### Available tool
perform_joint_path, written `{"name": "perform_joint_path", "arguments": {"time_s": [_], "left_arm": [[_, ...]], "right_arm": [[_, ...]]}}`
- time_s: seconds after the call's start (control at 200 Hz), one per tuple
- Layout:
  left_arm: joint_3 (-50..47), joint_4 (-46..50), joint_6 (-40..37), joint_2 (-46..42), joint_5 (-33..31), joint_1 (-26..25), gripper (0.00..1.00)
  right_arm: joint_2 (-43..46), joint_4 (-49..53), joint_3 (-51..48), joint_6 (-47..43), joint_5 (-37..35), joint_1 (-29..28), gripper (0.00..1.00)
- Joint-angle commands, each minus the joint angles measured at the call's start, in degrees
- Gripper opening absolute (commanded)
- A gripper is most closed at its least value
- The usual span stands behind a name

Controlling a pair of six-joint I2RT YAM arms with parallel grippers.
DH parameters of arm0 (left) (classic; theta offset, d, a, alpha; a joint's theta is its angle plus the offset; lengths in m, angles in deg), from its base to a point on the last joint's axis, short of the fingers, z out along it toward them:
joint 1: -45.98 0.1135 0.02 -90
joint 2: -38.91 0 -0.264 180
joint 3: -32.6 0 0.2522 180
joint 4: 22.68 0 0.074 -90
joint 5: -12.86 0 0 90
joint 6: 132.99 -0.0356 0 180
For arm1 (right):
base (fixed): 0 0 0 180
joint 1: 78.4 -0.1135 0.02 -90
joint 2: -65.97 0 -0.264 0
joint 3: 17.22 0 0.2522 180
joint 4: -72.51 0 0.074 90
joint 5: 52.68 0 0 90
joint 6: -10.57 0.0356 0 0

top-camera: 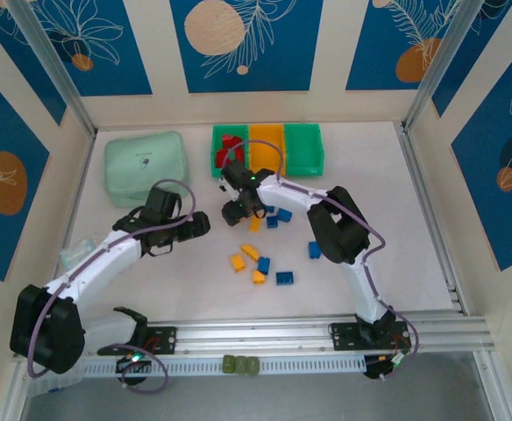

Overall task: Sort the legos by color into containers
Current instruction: Pick up the lego from the center of the table, then place the lego in the container.

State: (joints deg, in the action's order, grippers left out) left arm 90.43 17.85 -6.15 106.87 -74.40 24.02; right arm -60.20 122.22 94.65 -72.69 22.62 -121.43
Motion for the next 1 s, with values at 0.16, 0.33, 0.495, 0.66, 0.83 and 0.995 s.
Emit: {"name": "perform_joint_path", "arguments": {"time_s": [0.16,0.33,0.495,0.66,0.83,0.995], "left_arm": [[-1.52,-1.92,1.32,-2.20,-0.70,0.76,0.99],[-1.62,-2.04,1.41,-2.57,0.14,0.77,0.99],[-0.13,-1.66,1.64,-1.90,1.43,0.77,0.99],[1.94,-2.50,1.22,-1.31,2.62,0.77,0.99],[5.66,-2.46,0.57,2.02,4.16,0.75,0.99],[7.75,-4.60,0.92,5.51,5.84,0.77,0.99]], "right_arm": [[-1.73,-1.22,1.69,-2.43,-2.64,-1.53,0.53],[0.07,-1.34,1.11,-2.48,-1.64,-1.71,0.37],[4.26,-2.04,0.07,-2.53,-1.41,-1.67,0.29],[8.23,-0.47,1.89,-0.90,-0.33,0.40,0.27],[8.14,-2.02,4.26,-0.42,-1.60,4.48,0.27],[2.43,-0.79,13.13,1.26,-5.06,9.54,0.27]]}}
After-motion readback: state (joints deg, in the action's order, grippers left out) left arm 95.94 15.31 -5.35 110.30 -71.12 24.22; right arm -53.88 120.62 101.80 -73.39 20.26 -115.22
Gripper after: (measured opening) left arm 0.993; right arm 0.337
